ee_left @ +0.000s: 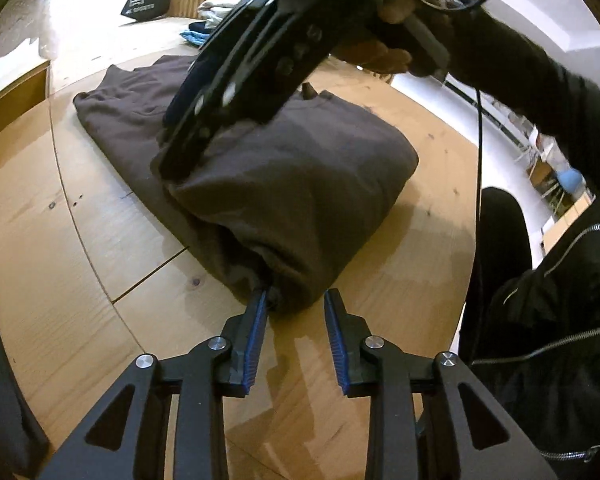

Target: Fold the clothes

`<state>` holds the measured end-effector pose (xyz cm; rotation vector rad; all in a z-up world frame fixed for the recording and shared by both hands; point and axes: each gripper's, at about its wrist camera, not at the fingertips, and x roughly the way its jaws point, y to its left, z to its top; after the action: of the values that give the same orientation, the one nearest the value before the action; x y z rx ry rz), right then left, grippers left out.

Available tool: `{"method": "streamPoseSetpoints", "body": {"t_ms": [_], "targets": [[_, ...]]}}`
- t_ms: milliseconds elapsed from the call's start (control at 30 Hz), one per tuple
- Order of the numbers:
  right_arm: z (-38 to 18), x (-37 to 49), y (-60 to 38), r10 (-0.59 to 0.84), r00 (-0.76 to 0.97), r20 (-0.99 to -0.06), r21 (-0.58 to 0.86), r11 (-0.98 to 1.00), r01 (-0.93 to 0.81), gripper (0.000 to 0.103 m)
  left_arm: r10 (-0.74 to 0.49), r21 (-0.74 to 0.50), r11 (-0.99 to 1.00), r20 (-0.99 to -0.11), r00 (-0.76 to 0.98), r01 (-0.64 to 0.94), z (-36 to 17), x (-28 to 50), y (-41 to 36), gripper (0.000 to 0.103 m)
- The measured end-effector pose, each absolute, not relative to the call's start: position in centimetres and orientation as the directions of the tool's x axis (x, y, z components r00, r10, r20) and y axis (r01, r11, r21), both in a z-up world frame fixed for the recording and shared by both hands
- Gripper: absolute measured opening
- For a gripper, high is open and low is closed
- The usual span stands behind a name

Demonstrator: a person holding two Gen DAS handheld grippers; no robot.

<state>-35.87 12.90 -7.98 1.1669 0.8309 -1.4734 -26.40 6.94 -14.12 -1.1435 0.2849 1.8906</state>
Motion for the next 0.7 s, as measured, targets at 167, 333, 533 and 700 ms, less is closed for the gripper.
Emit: {"method": "streamPoseSetpoints", "body": {"t_ms": [167,333,533,700], "targets": [[-7.7,-35.8,13.4,-0.277,-0.011,-0.961,0.055,-0.231,0.971,0.008,0.541,-0.176,-0.563,-0.817,-0.199,-0.807,-14.3,-26.8,7.1,0.035],[-4.3,-35.7,15.4,-0.361,-0.035,-0.932,0.057,-0.241,0.969,0.008,0.542,-0.146,-0.515,-0.819,-0.189,-0.845,-14.1,-27.2,7.1,0.039],[-0.9,-35.3,16.9,-0.454,-0.073,-0.888,0.055,-0.262,0.964,0.008,0.561,-0.105,-0.439,-0.808,-0.181,-0.892,-13.3,-27.8,8.0,0.044],[0.8,-35.5,17.6,-0.517,-0.137,-0.845,0.031,-0.303,0.952,0.007,0.612,-0.173,-0.376,-0.784,-0.103,-0.910,-13.6,-28.1,8.6,0.044]]}}
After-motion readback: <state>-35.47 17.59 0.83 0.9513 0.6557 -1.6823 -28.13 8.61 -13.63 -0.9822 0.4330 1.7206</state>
